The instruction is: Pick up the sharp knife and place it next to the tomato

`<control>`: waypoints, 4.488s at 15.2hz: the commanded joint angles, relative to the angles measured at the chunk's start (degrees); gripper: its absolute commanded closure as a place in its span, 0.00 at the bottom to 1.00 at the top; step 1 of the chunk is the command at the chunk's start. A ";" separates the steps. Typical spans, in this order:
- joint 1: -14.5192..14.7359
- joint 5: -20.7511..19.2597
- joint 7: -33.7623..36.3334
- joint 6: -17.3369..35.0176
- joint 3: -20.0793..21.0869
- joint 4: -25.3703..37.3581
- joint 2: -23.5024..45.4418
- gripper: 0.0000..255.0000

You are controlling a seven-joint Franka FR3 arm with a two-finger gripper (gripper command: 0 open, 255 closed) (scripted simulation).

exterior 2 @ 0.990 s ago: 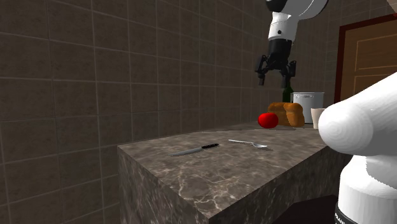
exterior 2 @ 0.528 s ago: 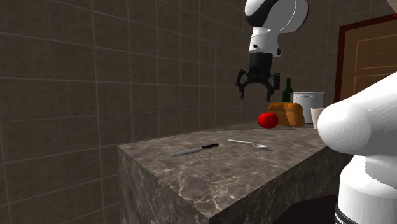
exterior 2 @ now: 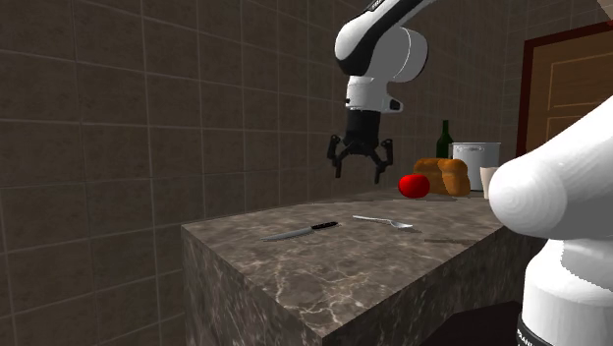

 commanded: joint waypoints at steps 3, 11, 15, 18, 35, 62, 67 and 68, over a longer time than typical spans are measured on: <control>-2.88 1.16 12.91 5.90 7.33 2.41 7.63 0.00; -12.57 -8.11 42.88 16.69 22.43 11.66 28.66 0.00; -13.28 -11.37 46.59 19.75 23.63 11.55 32.49 0.00; -13.58 -13.54 48.18 22.25 24.13 10.79 34.82 0.00; -13.63 -14.71 49.09 23.52 24.29 10.35 35.98 1.00; -12.24 -5.81 42.23 2.80 19.83 21.09 23.39 1.00; -12.22 -5.52 41.92 -1.17 18.99 24.08 22.27 1.00; -12.23 -5.49 41.88 -1.96 18.84 24.72 22.10 1.00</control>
